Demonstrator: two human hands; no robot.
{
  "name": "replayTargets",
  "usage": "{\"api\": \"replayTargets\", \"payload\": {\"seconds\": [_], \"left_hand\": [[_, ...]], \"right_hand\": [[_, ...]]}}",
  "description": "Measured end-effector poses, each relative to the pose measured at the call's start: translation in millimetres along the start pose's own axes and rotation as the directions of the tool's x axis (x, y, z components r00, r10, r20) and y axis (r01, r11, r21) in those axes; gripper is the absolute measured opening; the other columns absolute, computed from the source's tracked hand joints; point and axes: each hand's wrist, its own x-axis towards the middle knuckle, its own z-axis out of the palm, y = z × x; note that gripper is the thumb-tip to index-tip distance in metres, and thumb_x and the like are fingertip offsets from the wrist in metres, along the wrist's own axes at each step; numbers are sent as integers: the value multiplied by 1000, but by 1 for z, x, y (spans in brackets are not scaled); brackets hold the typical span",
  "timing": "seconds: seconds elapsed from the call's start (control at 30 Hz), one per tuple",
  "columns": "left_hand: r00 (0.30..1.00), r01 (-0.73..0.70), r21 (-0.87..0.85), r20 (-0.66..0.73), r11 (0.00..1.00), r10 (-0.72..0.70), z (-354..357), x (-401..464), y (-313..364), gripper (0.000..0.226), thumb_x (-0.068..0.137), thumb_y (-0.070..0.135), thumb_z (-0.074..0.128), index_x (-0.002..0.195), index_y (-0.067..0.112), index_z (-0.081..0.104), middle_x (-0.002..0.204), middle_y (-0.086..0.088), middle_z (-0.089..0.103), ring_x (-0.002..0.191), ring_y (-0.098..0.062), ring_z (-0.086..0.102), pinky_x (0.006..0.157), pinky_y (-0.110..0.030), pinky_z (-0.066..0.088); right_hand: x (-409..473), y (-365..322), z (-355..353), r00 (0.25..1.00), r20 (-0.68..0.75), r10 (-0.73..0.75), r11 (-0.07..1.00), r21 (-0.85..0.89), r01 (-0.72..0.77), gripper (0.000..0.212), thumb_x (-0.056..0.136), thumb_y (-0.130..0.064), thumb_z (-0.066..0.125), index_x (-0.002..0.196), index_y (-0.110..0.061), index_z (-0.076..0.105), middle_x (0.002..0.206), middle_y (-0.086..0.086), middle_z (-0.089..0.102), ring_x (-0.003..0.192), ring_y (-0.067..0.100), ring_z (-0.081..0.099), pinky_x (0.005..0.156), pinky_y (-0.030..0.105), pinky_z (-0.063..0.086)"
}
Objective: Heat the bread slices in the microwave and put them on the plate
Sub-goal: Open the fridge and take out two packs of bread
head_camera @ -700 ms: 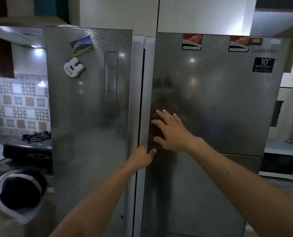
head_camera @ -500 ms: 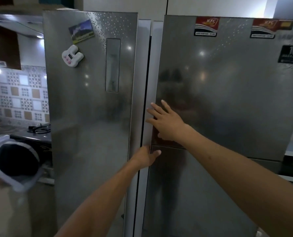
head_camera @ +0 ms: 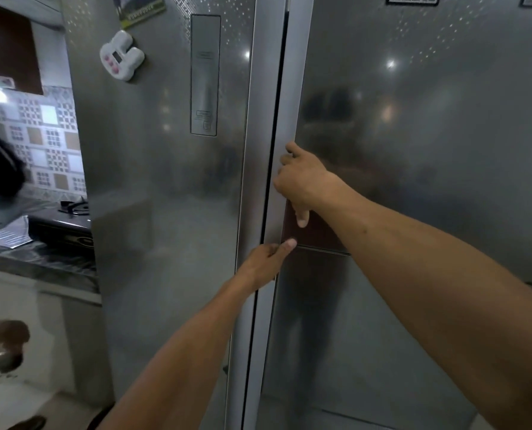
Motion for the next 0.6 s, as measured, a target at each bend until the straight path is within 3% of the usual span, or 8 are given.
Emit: {"api": "replayTargets", "payload": {"seconds": [0.2, 0.33, 0.47, 0.6], "left_hand": [[999, -24, -126, -39, 992, 20, 6, -4, -1, 73, 89, 71, 47, 131, 13, 60, 135, -11, 60, 129, -25, 53, 105, -33, 39], [997, 9, -116, -70, 993, -17, 8, -1, -5, 85, 81, 81, 45, 123, 10, 63, 127, -17, 63, 118, -32, 59, 104, -45, 45], [996, 0, -45, -85, 999, -4, 8, 3, -5, 80, 82, 81, 39, 121, 16, 64, 113, -9, 68, 104, -28, 63, 96, -48, 51], [999, -10, -58, -36, 998, 8, 4, -4, -4, 96, 76, 85, 39, 136, 12, 56, 135, -11, 60, 125, -29, 54, 106, -47, 43]], "right_hand": [[-1, -11, -5, 998, 5, 58, 998, 25, -58, 55, 88, -39, 71, 137, -19, 57, 146, 7, 53, 145, 28, 30, 124, 46, 2], [-2, -17, -3, 995, 1, 104, 995, -4, -104, 55, 88, -38, 71, 137, -19, 57, 144, 6, 54, 143, 27, 33, 124, 44, 5], [0, -24, -1, 990, -8, 141, 989, -34, -142, 53, 87, -40, 72, 134, -20, 59, 141, 4, 56, 140, 26, 36, 122, 43, 12], [-3, -24, -3, 990, -11, 141, 988, -59, -141, 56, 87, -42, 72, 136, -20, 57, 142, 3, 55, 141, 25, 36, 122, 43, 11]]}}
